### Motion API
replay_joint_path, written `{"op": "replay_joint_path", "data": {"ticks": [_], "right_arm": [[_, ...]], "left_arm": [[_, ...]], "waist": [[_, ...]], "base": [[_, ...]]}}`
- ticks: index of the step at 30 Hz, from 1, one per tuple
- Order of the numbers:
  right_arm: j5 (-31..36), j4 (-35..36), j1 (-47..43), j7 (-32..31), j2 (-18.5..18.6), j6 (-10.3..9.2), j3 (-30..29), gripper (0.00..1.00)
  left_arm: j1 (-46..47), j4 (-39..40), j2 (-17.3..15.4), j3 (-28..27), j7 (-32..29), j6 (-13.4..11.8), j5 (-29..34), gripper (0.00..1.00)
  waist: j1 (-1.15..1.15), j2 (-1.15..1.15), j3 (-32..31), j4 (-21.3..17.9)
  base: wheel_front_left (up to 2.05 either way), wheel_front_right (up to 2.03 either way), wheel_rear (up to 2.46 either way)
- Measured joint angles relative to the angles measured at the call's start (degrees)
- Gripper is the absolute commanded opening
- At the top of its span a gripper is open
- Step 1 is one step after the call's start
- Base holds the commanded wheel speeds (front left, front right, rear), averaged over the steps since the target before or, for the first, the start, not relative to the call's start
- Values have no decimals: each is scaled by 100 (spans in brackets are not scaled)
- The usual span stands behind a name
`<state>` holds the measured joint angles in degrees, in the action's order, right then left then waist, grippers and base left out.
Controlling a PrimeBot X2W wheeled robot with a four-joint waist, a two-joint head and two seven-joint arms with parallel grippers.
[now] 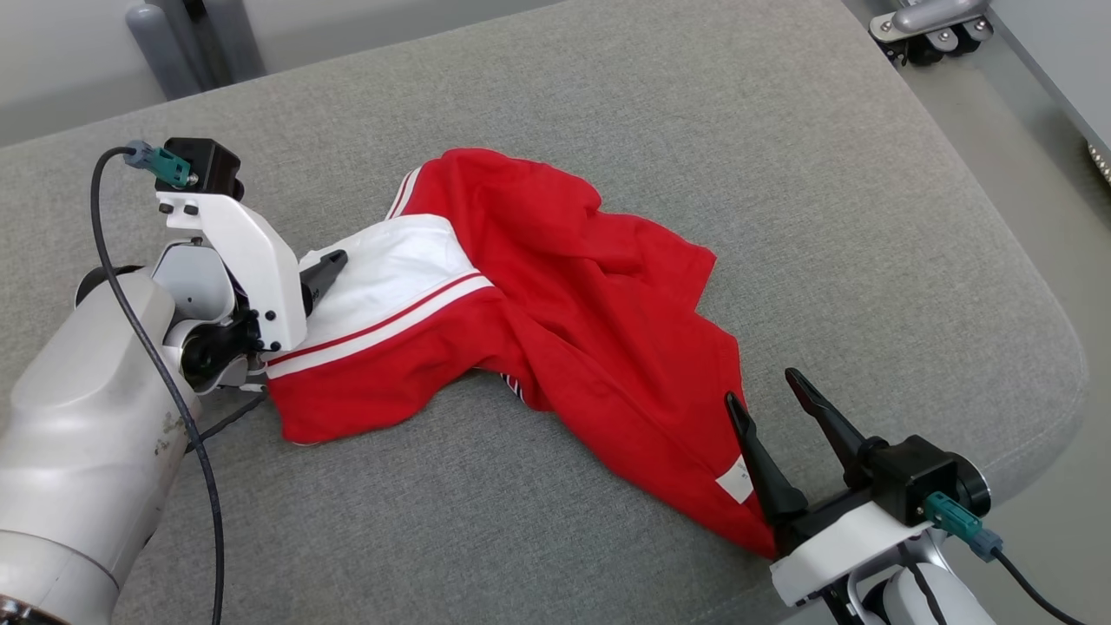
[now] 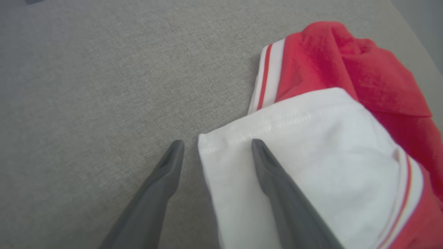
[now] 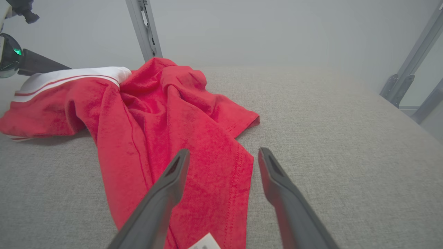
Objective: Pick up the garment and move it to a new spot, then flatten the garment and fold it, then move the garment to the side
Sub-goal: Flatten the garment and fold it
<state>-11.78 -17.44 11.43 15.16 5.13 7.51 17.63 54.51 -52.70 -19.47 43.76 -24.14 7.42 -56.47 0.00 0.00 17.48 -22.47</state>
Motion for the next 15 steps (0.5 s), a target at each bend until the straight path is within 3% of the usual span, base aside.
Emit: {"op": "replay_joint_path", "data": {"ticks": [15], "right_arm": [[-88,-76,5,-1,2,0,145,100]], "left_arm": [[282,-898,254,307,269,-7,241,100]], "waist": [[0,0,26,-120]], "base": [[0,0,0]]}}
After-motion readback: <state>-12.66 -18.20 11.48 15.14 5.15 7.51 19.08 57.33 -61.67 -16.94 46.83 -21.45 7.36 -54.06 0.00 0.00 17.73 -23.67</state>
